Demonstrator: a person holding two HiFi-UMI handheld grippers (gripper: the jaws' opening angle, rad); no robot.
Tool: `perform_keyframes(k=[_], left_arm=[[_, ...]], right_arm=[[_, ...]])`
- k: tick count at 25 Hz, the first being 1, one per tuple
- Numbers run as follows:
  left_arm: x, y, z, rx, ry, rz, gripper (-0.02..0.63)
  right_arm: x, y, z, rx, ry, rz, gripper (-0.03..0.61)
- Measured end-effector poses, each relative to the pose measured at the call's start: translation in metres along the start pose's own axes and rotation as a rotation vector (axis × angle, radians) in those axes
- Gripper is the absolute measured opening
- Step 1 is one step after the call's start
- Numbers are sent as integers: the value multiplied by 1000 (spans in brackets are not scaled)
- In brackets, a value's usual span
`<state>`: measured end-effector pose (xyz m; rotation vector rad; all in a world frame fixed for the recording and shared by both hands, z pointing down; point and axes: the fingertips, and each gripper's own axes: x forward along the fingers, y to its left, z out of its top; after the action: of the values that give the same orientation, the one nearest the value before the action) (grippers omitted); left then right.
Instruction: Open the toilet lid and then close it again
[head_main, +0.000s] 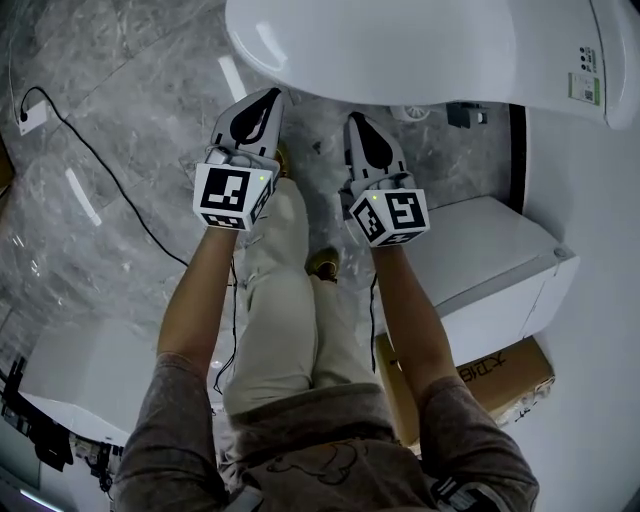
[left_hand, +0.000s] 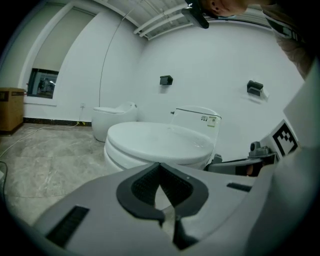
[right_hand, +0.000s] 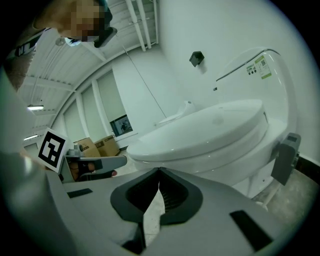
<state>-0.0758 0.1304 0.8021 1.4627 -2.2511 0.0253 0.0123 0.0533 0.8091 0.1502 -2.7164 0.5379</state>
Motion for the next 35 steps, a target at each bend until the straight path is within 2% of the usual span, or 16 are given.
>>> perform_keyframes(k=[9,20,26,35], left_arm=[[11,2,-6,1,-15,-18,9],[7,-4,12,-1,6,-33,9],[-3,-17,57,30,11,-66,8],[-10,-73,172,98,5,-231,8]], right_arm=[[12,-3,4,-32,-11,16,26],[7,-2,17,4,11,-21,26],[-4,4,50,39,12,-53,26],[-42,0,136,124,0,-198,26]])
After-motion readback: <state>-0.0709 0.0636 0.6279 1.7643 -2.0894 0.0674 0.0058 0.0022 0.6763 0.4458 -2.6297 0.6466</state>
